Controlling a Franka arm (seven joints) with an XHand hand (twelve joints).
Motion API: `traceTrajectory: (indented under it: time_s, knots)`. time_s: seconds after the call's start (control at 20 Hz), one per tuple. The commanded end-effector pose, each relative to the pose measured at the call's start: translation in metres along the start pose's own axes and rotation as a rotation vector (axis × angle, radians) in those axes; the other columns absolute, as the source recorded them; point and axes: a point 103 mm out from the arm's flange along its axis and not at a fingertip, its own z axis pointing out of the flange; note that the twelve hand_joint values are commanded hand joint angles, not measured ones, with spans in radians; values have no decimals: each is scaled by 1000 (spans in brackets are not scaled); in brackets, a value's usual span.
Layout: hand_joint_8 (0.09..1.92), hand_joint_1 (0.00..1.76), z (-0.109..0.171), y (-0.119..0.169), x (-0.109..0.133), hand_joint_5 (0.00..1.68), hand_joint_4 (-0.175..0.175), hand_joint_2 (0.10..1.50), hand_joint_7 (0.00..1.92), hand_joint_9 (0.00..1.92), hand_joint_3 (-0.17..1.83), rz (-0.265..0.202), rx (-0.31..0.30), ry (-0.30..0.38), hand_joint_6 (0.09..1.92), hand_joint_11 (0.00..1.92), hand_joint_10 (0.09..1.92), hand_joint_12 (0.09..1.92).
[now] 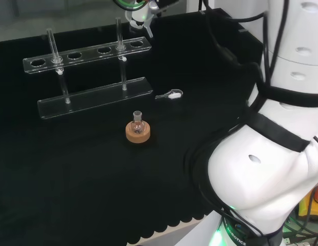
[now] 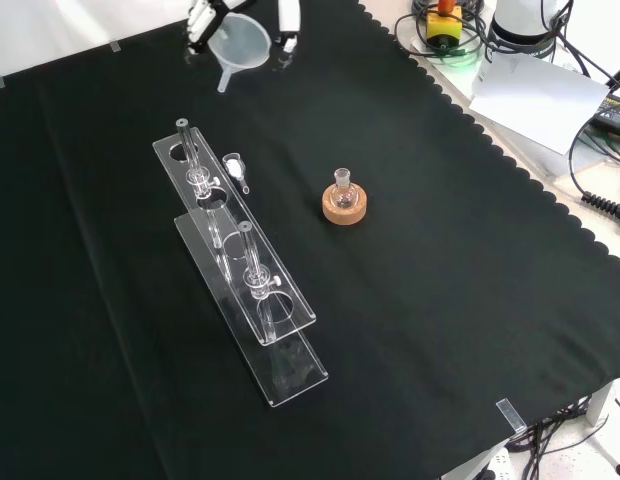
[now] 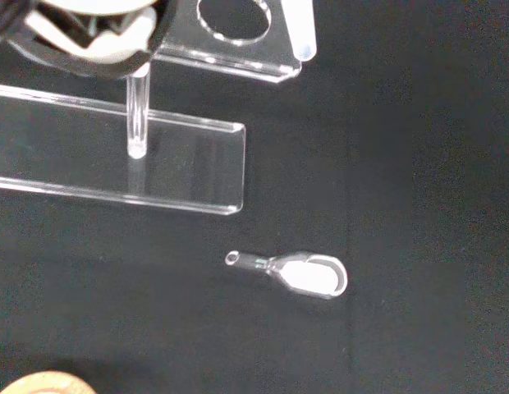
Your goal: Place the funnel on the round-bottom flask.
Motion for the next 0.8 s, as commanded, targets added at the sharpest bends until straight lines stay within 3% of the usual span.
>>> traceTrajectory:
  time_s: [0.05, 0.45, 0.8]
  knots:
    - [696, 1001, 16, -31, 4, 701, -85, 671, 656, 1308, 723, 0, -24, 91, 661, 969, 269, 985]
    - [699, 1001, 46, -65, 17, 700, -88, 671, 656, 1317, 726, -4, -27, 157, 672, 967, 272, 988]
    - [703, 1001, 81, -84, 50, 702, -92, 671, 661, 1322, 727, -42, -3, 203, 679, 969, 273, 986]
